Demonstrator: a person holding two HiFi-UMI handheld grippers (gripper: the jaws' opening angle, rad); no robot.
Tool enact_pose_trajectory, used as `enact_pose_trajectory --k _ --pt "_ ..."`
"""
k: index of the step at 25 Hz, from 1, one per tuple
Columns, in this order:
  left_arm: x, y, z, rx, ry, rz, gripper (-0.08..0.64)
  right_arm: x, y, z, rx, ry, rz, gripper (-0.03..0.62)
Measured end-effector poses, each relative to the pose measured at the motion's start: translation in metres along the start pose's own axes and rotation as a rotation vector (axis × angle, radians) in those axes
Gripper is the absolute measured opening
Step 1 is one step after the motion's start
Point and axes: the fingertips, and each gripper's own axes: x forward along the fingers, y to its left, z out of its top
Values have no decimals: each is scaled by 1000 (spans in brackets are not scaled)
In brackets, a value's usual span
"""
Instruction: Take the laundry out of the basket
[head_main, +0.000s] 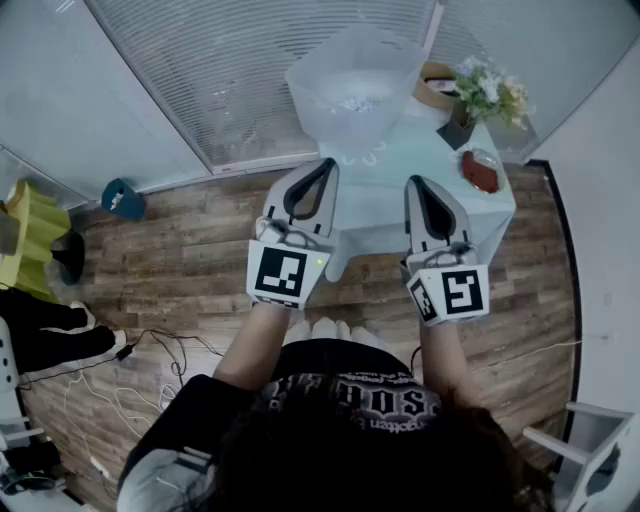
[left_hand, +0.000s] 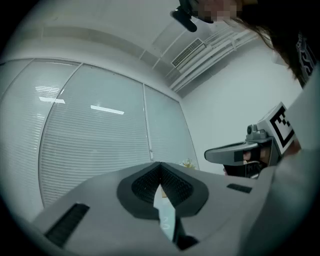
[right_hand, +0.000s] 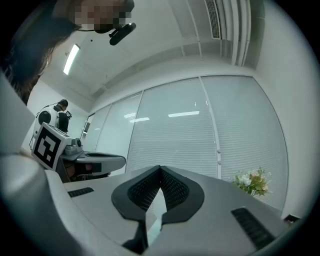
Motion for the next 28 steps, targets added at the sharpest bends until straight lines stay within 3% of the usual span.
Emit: enact_pose_trajectory --k 8,15,28 --pt "-4 -5 -1 13 9 16 -3 -6 0 0 13 -6 27 29" --pt "-7 -2 -7 -22 23 33 -3 -11 4 -8 35 2 61 31" --pt "13 9 -9 -45 8 -29 -3 4 -13 -14 60 -5 36 31"
